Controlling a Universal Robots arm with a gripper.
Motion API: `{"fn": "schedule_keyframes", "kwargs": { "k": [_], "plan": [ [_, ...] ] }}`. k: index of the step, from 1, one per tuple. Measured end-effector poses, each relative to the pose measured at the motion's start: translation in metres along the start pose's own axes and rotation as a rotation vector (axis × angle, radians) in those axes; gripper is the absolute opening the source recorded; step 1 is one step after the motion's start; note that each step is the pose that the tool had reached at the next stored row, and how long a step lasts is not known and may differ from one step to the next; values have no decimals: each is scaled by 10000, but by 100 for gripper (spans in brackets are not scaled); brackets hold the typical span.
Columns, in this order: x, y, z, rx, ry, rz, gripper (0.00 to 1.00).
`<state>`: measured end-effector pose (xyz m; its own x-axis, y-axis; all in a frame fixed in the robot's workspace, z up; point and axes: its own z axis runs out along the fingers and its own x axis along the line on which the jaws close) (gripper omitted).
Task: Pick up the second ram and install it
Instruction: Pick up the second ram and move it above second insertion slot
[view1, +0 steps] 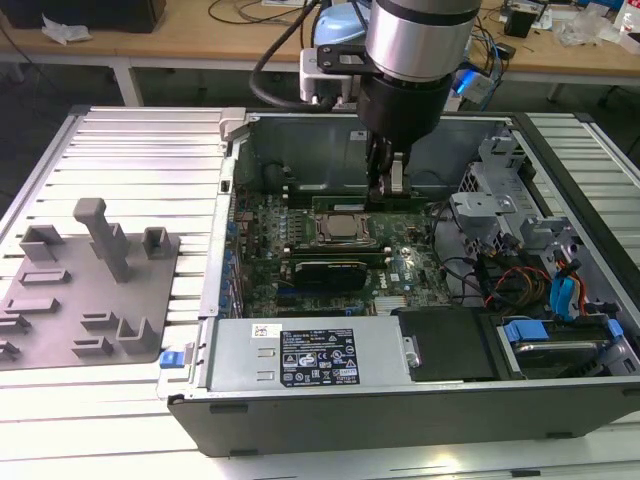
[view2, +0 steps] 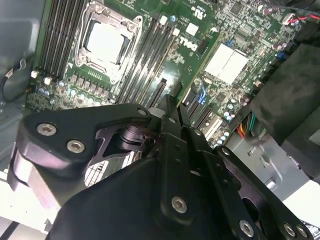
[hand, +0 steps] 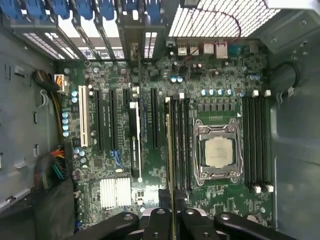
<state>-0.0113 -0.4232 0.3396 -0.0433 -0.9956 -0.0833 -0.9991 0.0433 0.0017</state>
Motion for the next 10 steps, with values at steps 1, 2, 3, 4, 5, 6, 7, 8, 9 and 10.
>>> {"fn": "schedule_keyframes", "kwargs": {
  "k": [1,2,3,4,5,6,7,8,9,10],
  "plan": [
    [-1,-12,9,-2,0,1,14],
    [-2,-21,17,-3,-1,1,14],
    [-3,-32,31,-3,-2,2,14],
    [-3,-36,41,-3,-8,2,14],
    [-2,-37,44,-4,-8,2,14],
    [-2,-38,45,-5,-7,3,14],
    [-2,-39,46,-5,-8,2,14],
    [-2,-39,46,-4,-9,2,14],
    [-2,-40,46,-4,-9,2,14],
    [-2,-41,47,-4,-9,2,14]
  ]
}}
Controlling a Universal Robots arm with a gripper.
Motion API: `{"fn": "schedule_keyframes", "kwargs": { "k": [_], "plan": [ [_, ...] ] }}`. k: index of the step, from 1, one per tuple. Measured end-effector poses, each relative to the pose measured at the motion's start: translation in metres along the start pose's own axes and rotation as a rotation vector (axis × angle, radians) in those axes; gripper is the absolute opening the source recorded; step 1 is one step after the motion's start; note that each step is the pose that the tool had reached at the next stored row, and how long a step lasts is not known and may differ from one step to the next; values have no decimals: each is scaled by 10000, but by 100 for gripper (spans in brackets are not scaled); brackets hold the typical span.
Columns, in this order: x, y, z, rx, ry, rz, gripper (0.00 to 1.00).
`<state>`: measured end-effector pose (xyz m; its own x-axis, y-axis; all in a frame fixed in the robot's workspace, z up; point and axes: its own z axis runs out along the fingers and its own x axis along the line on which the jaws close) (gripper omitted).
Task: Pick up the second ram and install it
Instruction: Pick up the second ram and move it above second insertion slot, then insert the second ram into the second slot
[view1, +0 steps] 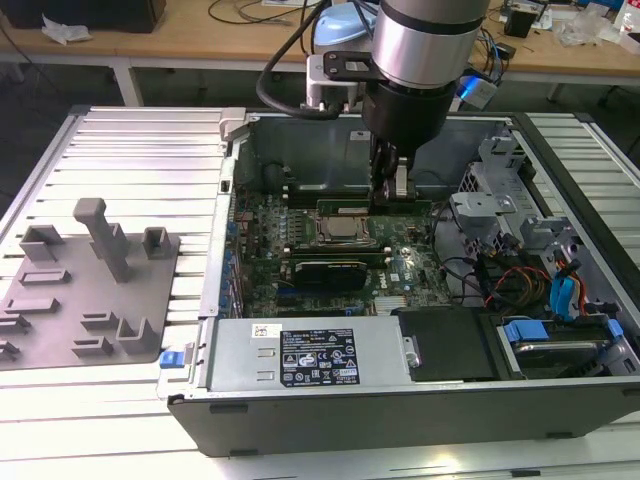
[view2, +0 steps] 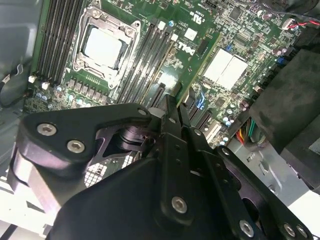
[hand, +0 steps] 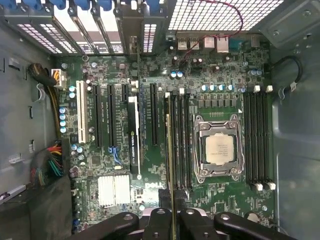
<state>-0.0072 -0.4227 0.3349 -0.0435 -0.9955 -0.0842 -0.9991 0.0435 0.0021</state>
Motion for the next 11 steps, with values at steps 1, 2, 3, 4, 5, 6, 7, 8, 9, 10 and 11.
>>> {"fn": "schedule_keyframes", "kwargs": {
  "k": [1,2,3,4,5,6,7,8,9,10,11],
  "plan": [
    [0,0,0,0,0,0,14],
    [0,-1,0,0,0,0,14],
    [0,-2,0,0,0,0,14],
    [0,-2,0,0,0,0,14],
    [0,-2,0,0,0,0,14],
    [0,-3,1,0,0,0,14],
    [0,-3,5,0,2,0,14],
    [1,-3,13,0,1,-1,14],
    [1,-2,24,0,0,0,14],
    [2,1,32,1,3,1,14],
    [3,3,42,1,1,0,14]
  ]
}}
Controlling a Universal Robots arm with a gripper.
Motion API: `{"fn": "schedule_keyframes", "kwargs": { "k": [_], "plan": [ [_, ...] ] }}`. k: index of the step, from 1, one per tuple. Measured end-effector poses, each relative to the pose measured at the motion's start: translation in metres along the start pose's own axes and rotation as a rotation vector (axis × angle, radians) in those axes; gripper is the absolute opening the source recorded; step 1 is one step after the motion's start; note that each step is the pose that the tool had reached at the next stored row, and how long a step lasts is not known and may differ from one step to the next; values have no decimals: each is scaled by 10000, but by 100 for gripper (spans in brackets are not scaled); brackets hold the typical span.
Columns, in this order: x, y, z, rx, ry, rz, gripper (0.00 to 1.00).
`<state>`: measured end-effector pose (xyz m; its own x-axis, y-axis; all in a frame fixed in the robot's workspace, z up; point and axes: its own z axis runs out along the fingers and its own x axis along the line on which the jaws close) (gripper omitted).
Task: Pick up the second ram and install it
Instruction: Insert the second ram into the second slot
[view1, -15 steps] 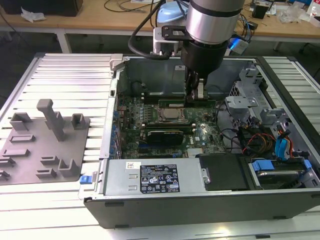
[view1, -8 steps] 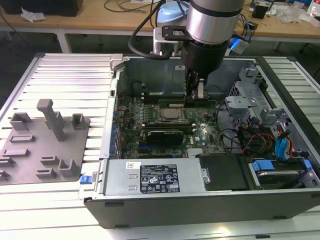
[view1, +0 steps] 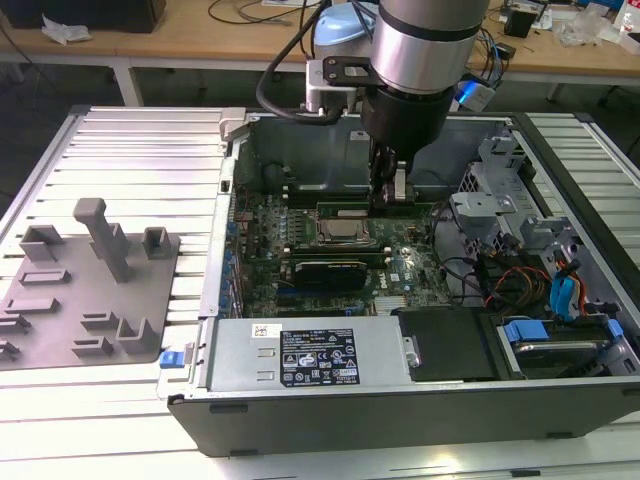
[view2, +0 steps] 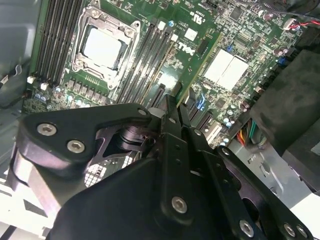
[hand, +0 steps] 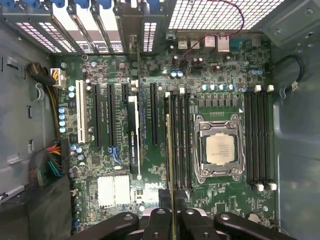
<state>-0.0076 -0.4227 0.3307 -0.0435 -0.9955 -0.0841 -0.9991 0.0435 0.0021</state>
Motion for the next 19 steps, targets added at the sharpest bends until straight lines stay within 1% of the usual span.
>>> {"fn": "schedule_keyframes", "kwargs": {
  "k": [3,6,9,19],
  "plan": [
    [1,12,23,-1,2,0,14],
    [-6,26,88,0,-2,4,14],
    [-13,37,137,0,-3,5,14],
    [-6,42,236,0,-3,4,14]
  ]
}}
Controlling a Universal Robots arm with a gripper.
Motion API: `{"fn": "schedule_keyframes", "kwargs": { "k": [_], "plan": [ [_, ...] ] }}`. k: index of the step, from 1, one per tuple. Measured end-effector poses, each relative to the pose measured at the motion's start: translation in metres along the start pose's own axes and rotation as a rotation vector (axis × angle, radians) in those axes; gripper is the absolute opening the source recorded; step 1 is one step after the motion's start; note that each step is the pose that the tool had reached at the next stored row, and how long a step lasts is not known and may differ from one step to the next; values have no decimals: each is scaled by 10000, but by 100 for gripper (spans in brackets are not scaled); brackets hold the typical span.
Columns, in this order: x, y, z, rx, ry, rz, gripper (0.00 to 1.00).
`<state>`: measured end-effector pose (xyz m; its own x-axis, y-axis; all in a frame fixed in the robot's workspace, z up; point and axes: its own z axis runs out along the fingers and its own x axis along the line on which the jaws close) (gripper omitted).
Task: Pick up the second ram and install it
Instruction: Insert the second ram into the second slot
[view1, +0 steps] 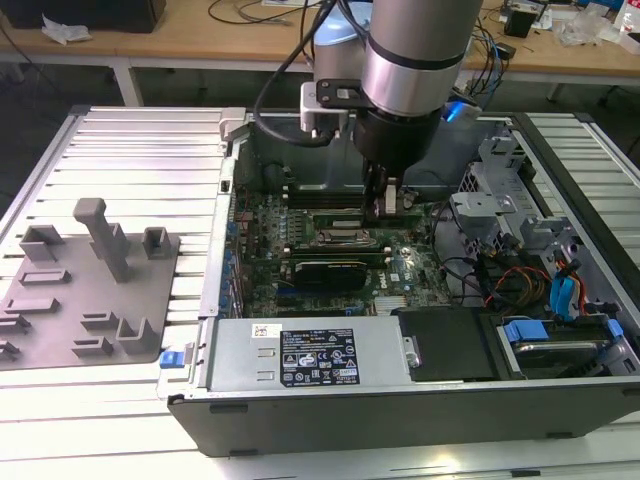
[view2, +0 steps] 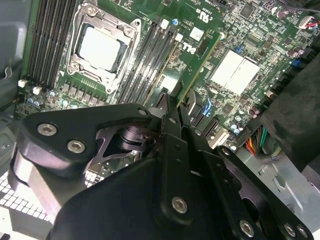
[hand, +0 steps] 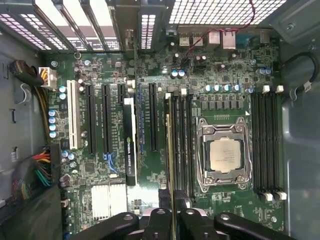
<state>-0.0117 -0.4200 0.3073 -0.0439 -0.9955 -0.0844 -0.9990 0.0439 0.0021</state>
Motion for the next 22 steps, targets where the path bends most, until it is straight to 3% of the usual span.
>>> {"fn": "schedule_keyframes", "kwargs": {
  "k": [9,13,16,22],
  "plan": [
    [9,0,105,0,0,0,14],
    [11,6,210,1,0,2,14],
    [-83,63,291,0,0,5,14],
    [-195,161,460,4,0,43,14]
  ]
}}
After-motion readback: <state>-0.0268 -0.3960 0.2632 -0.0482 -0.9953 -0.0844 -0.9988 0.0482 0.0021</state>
